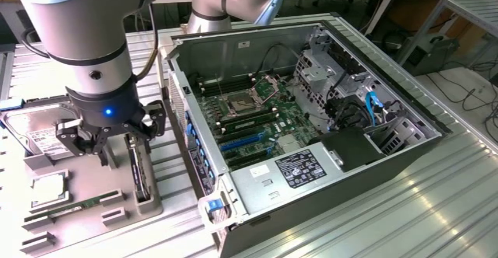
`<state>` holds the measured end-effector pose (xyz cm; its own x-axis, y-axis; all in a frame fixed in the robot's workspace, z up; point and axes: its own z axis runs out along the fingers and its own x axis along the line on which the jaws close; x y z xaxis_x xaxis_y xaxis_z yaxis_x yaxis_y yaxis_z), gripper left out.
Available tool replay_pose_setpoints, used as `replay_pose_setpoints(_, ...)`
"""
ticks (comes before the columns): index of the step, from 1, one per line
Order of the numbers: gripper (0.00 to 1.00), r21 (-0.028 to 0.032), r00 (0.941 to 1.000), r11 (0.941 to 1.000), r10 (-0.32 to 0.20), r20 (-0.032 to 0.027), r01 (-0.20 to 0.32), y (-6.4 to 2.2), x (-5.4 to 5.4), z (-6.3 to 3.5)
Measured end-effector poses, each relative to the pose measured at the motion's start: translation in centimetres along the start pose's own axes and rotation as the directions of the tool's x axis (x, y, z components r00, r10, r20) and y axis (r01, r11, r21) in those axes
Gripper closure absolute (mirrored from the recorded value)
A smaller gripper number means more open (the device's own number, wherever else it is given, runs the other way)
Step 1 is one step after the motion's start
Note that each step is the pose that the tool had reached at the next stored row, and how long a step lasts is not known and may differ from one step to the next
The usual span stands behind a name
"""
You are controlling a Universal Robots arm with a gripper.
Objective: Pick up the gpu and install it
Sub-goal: 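Pick up the gpu and move the gpu toward the slot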
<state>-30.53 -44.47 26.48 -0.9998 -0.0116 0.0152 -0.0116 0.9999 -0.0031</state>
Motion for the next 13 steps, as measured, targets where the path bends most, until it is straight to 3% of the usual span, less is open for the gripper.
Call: replay_pose_setpoints(13,0.28,-0.0002,1.0000,1.0000,0.000,-0.0031,0.000,-0.01,0.0,1.74)
